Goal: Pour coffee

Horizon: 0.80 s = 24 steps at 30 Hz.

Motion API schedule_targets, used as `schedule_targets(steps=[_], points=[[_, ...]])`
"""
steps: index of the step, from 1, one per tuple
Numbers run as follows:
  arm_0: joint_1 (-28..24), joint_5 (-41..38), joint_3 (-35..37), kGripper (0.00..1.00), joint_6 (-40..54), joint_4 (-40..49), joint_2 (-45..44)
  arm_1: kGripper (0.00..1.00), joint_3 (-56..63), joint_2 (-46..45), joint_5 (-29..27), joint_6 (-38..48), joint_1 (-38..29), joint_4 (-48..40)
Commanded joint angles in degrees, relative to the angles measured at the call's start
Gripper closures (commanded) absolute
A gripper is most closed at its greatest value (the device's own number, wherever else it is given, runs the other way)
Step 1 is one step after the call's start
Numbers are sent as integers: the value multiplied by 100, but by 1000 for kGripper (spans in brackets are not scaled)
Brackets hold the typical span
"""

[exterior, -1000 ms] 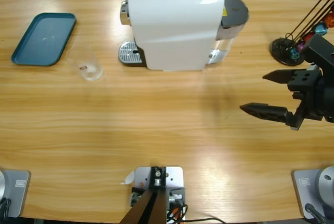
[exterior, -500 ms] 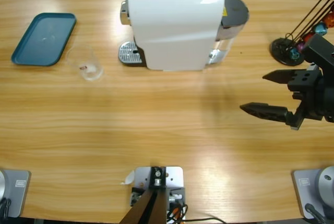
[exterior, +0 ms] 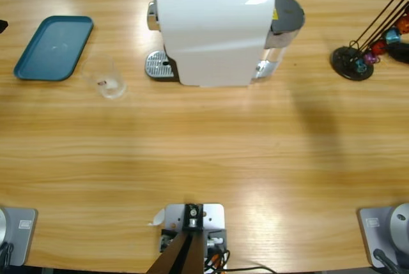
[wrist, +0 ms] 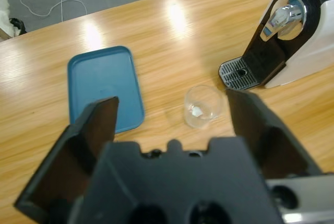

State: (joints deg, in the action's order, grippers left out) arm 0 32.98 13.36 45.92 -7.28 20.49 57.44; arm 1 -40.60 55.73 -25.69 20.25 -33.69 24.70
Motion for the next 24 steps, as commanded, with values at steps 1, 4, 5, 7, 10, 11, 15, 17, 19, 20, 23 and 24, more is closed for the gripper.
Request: schedule_targets(steps=[1,4,5,7,10,11,15,17,19,20,23,24], points=[[-38,-65,-405,41,-19,16,-314,202,4,-482,182,-415,917,-28],[-32,-207,-418,46,-10,-19,-225,202,245,-234,409,-562,917,-353],[-29,-264,-418,53,6,-45,-170,205,342,-152,457,-599,917,-467],[-29,-281,-416,95,16,-80,-47,207,428,82,506,-777,917,-745],[-29,-285,-400,92,18,-89,99,202,404,620,530,-1005,917,-1109],[-29,-286,-405,92,25,-85,95,202,404,711,479,-1046,917,-1179],[-29,-290,-416,92,48,-89,116,207,439,987,239,-1076,1031,-1431],[-29,-314,-409,92,52,-89,173,207,430,989,126,-1076,1177,-1459],[-29,-346,-409,92,52,-103,211,215,439,949,59,-1074,1328,-1496],[-29,-360,-409,92,55,-107,215,232,446,949,38,-1065,1390,-1517],[-24,-369,-414,92,60,-103,211,236,456,901,26,-1041,1548,-1580],[-17,-371,-414,92,60,-103,210,239,456,884,33,-1041,1560,-1591]])
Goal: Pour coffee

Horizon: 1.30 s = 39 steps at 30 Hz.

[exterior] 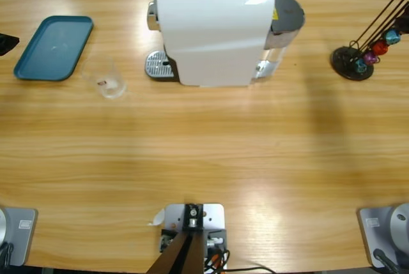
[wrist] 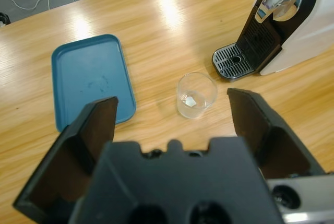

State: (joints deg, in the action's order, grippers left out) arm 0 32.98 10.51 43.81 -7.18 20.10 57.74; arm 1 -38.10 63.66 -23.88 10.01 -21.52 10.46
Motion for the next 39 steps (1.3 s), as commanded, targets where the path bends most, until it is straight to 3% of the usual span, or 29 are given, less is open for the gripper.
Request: schedule_targets(steps=[1,8,39], points=[[-11,-93,-204,92,52,-68,185,243,214,76,-127,-16,349,-168],[-11,-93,-206,92,68,-77,194,358,273,270,-17,-8,421,-365],[33,-137,-241,92,112,-179,273,365,250,727,85,-52,570,-747]])
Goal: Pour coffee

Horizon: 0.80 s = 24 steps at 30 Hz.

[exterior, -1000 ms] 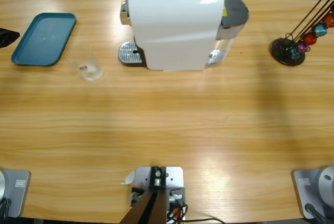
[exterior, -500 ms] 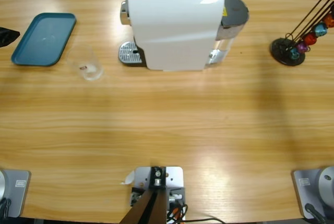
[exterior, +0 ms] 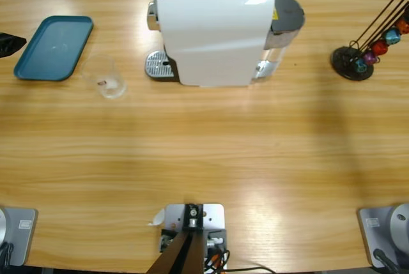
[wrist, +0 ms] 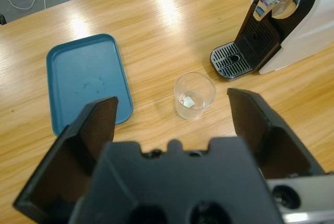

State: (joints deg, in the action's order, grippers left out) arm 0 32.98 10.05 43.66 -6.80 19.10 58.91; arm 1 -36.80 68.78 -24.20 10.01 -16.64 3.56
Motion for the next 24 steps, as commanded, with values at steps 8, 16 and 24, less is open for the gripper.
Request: schedule_targets(steps=[8,16,24], points=[[50,-100,-235,92,82,-82,156,514,103,431,135,-52,131,-171],[75,-100,-244,92,82,-99,156,1000,128,408,91,-81,144,-171],[138,-109,-255,92,91,-117,161,1000,147,316,30,-110,144,-171]])
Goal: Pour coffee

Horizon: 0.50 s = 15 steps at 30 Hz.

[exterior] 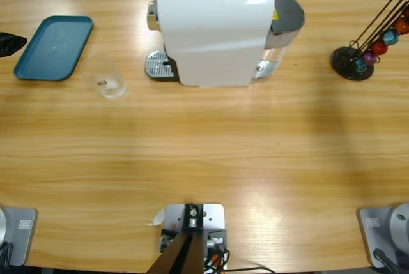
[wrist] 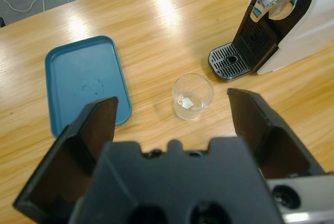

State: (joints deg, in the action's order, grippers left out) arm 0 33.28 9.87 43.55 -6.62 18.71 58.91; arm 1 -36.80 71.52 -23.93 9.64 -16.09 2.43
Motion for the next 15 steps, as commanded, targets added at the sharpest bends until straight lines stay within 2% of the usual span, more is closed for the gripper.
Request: schedule_targets(steps=[1,15], points=[[127,-90,-250,92,73,-82,165,1000,147,30,-6,-82,88,-58],[188,-99,-268,92,73,-105,165,1000,-770,-423,-173,-310,88,587]])
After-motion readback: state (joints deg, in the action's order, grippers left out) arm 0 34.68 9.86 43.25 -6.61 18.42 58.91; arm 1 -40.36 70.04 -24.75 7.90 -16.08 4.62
